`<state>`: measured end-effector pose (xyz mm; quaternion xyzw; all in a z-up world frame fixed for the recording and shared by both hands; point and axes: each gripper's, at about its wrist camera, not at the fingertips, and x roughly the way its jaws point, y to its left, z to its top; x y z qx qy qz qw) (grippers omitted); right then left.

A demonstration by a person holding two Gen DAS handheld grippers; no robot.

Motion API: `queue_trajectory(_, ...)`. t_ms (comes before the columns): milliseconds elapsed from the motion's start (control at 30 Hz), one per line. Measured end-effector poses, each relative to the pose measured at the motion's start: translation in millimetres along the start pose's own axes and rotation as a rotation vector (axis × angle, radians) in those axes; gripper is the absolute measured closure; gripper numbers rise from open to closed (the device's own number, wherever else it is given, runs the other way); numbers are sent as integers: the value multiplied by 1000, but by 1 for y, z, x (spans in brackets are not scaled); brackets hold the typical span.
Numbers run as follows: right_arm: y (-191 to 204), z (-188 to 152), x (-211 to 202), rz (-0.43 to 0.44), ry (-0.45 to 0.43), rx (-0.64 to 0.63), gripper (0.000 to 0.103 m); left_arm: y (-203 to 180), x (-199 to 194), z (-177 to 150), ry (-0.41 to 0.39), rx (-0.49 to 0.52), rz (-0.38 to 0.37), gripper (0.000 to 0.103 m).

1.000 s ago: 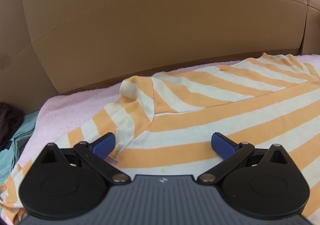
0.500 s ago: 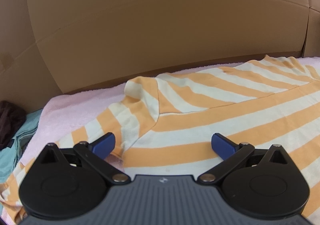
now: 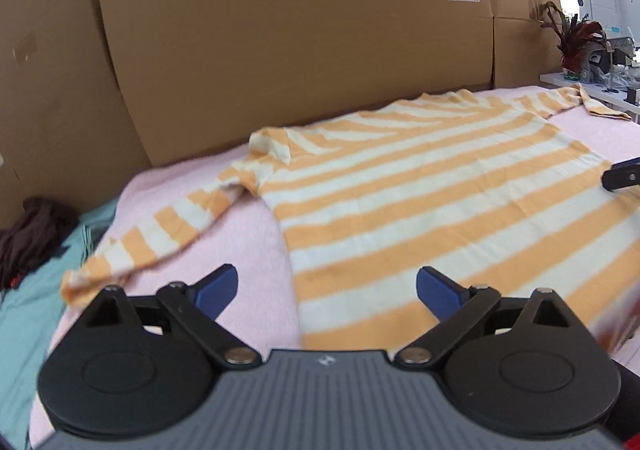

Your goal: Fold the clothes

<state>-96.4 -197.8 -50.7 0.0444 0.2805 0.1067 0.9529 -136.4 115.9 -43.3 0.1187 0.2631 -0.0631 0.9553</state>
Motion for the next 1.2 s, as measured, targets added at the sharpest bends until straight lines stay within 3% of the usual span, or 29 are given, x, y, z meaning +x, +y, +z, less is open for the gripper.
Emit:
queue_trajectory(67,1,-4,1,-15,-15,-21,80,2,-6,-11,29,-50,-42,7)
queue_trajectory(133,-1,-3,1,-38,-15,-25,90,1,-7,-16,45,-74,-60,10)
queue_trajectory(167,-2,-2,0,-50,-9,-20,91,0,-6,-18,55,-80,-65,15)
queue_trajectory(300,-9,1,-13,-41,-3,30,91,6,-8,-22,74,-104,-80,18)
queue_trajectory(367,-13,-3,-25,-47,2,19,91,15,-12,-21,80,-118,-100,28)
queue_trajectory(533,-15,-12,-39,-47,26,-10,88,29,-18,-27,102,-181,-153,19)
queue_trajectory(667,-15,-18,-47,-41,46,-31,82,21,-18,-33,105,-153,-146,15)
queue_trajectory(767,-15,-22,-52,-36,62,-47,82,22,-20,-31,91,-145,-137,20)
queue_trajectory(833,-15,-25,-56,-33,72,-57,93,23,-21,-29,84,-144,-130,28)
queue_trajectory(967,-16,-28,-63,-27,97,-78,95,27,-23,-25,68,-143,-117,29)
queue_trajectory(1067,-14,-19,-64,-5,76,-69,95,30,-24,-21,57,-141,-107,33)
queue_trajectory(1133,-7,-10,-60,63,36,-46,94,31,-25,-19,49,-141,-101,43)
queue_trajectory(1200,3,-2,-52,131,11,-24,94,33,-26,-17,42,-140,-94,42)
